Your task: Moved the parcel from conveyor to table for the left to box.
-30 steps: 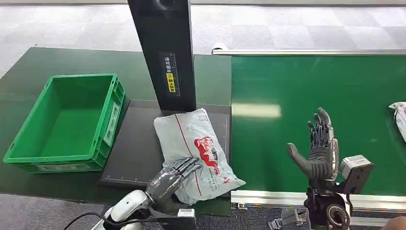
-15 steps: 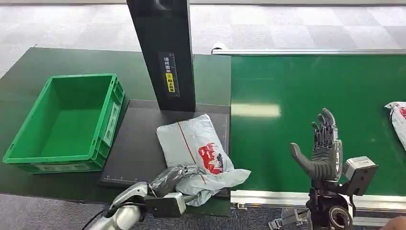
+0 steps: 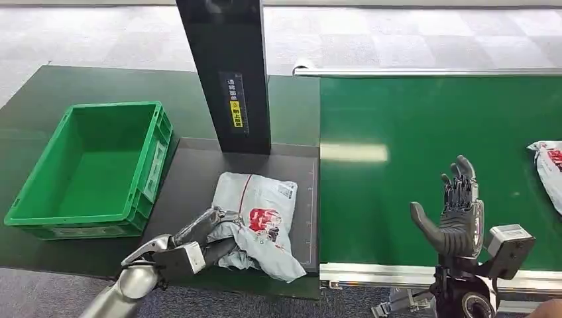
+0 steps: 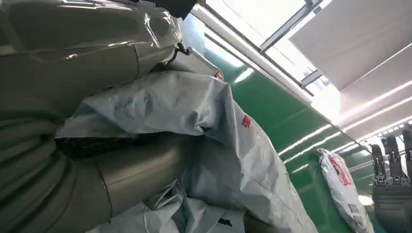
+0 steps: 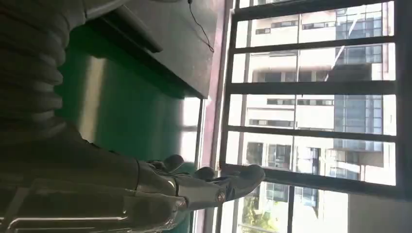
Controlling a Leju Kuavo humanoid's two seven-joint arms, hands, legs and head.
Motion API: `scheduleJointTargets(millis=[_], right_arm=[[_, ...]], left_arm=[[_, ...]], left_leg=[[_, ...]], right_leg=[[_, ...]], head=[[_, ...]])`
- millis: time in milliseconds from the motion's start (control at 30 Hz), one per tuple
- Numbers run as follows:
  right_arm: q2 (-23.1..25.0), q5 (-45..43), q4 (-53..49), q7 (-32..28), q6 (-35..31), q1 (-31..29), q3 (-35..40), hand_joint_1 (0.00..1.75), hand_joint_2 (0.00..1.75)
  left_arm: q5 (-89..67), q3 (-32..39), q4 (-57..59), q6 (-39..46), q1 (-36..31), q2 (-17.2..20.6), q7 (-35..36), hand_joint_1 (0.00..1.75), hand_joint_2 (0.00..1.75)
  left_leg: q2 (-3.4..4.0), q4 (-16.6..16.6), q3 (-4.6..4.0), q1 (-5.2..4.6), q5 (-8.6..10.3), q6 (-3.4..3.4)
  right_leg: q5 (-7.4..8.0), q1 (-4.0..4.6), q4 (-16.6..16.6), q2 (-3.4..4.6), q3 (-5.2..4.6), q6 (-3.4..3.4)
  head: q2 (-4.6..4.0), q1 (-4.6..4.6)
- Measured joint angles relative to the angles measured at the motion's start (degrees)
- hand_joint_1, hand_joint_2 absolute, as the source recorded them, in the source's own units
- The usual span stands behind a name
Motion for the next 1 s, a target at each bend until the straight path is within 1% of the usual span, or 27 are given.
scheduleJointTargets(millis=[100, 133, 200, 267, 367, 400, 433, 567, 800, 833, 900, 967, 1000], right_arm=[[0.0, -0.28, -0.04, 0.0, 0.04, 0.08, 0.0, 0.0, 1.75], [-0.02, -0.39, -0.13, 0.0, 0.07, 0.25, 0.0, 0.0, 1.75], [0.0, -0.9, -0.37, -0.13, 0.09, 0.92, 0.0, 0.0, 1.75], [0.11, -0.92, -0.66, -0.72, 0.09, 1.72, 0.0, 0.0, 1.75], [0.44, -0.72, -0.96, -1.62, 0.15, 2.73, 0.0, 0.0, 1.75], [0.5, -0.68, -0.94, -1.7, 0.26, 2.84, 0.02, 0.0, 1.75], [0.52, -0.66, -0.94, -1.77, 0.31, 2.88, 0.04, 0.0, 1.75], [0.57, -0.66, -0.94, -1.84, 0.33, 2.88, 0.09, 0.0, 1.75], [0.59, -0.63, -0.94, -1.86, 0.35, 2.88, 0.15, 0.0, 1.75], [0.59, -0.63, -0.94, -1.86, 0.35, 2.86, 0.15, 0.0, 1.75], [0.59, -0.44, -0.92, -1.86, 0.35, 2.73, 0.26, 0.0, 1.75], [0.59, -0.09, -0.83, -1.86, 0.26, 2.24, 0.35, 0.0, 1.75], [0.59, -0.07, -0.7, -1.81, 0.02, 1.87, 0.46, 0.0, 1.75]], left_arm=[[3.75, 0.87, -1.42, -2.1, 0.64, 0.31, -1.24, 1.73, 1.75], [5.01, 1.49, -2.39, -2.67, 1.11, 0.35, -1.51, 1.75, 1.75], [5.93, 3.48, -5.01, -2.38, 2.26, 0.35, -1.84, 1.75, 1.75], [3.29, 6.21, -7.26, 1.3, 2.52, 0.28, -1.66, 1.75, 1.75], [-10.11, 11.25, -9.46, 15.36, 1.18, 0.09, 0.54, 1.75, 1.75], [-13.7, 13.19, -9.86, 19.17, 0.33, 0.11, 1.18, 1.75, 1.75], [-15.08, 14.69, -10.19, 20.86, -0.47, 0.15, 1.44, 1.75, 1.75], [-16.17, 18.8, -11.08, 22.01, -1.81, 0.17, 1.95, 1.75, 1.75], [-16.6, 20.33, -11.82, 22.22, -1.83, 0.11, 1.99, 1.75, 1.75], [-17.66, 20.44, -11.87, 23.3, -1.83, 0.11, 2.17, 1.75, 1.75], [-20.71, 21.25, -11.87, 28.06, -2.19, 0.28, 3.08, 1.75, 1.75], [-22.6, 23.04, -11.85, 33.14, -3.61, 1.49, 4.26, 1.75, 1.75], [-22.66, 24.44, -11.69, 35.02, -5.03, 2.78, 4.64, 1.75, 1.75]], left_leg=[[0.01, 0.0, 0.0, 0.01, 0.0, 0.0], [0.01, -0.01, 0.0, 0.01, 0.0, 0.0], [0.0, -0.01, -0.01, 0.02, 0.0, 0.0], [-0.02, -0.01, -0.04, 0.02, 0.0, 0.0], [0.04, -0.01, -0.04, 0.03, 0.01, -0.01], [0.1, -0.01, -0.03, 0.03, 0.01, -0.01], [0.1, -0.01, 0.0, 0.03, 0.02, -0.01], [0.06, -0.01, 0.01, 0.03, 0.03, -0.01], [0.07, 0.0, -0.04, 0.01, 0.01, 0.0], [0.07, 0.0, -0.04, 0.01, 0.01, 0.0], [0.09, -0.01, -0.06, 0.02, 0.01, -0.01], [0.14, -0.01, -0.05, 0.05, 0.03, -0.02], [0.15, -0.01, -0.05, 0.08, 0.04, -0.03]], right_leg=[[0.0, 0.01, 0.0, 0.01, -0.01, 0.0], [0.0, 0.02, 0.0, 0.01, -0.01, -0.01], [-0.01, 0.03, 0.0, 0.01, -0.03, -0.01], [-0.02, 0.03, 0.0, 0.0, -0.05, -0.02], [-0.01, 0.05, 0.0, 0.02, -0.05, -0.02], [0.0, 0.05, 0.0, 0.05, -0.05, -0.03], [0.01, 0.05, 0.0, 0.06, -0.03, -0.03], [0.01, 0.04, 0.01, 0.06, -0.01, -0.02], [0.0, 0.02, 0.0, 0.06, -0.05, -0.01], [0.0, 0.02, 0.01, 0.05, -0.05, -0.01], [0.01, 0.03, 0.01, 0.06, -0.05, -0.02], [0.02, 0.08, 0.01, 0.11, -0.09, -0.03], [0.04, 0.12, 0.01, 0.11, -0.1, -0.06]], head=[[0.0, -0.02], [0.0, 0.0], [0.0, 0.0], [0.0, 0.0], [0.0, 0.02], [0.0, -0.02], [0.0, 0.0], [0.0, 0.0], [0.0, 0.0], [0.0, 0.02], [0.0, 0.02], [0.0, 0.0], [0.0, 0.0]])
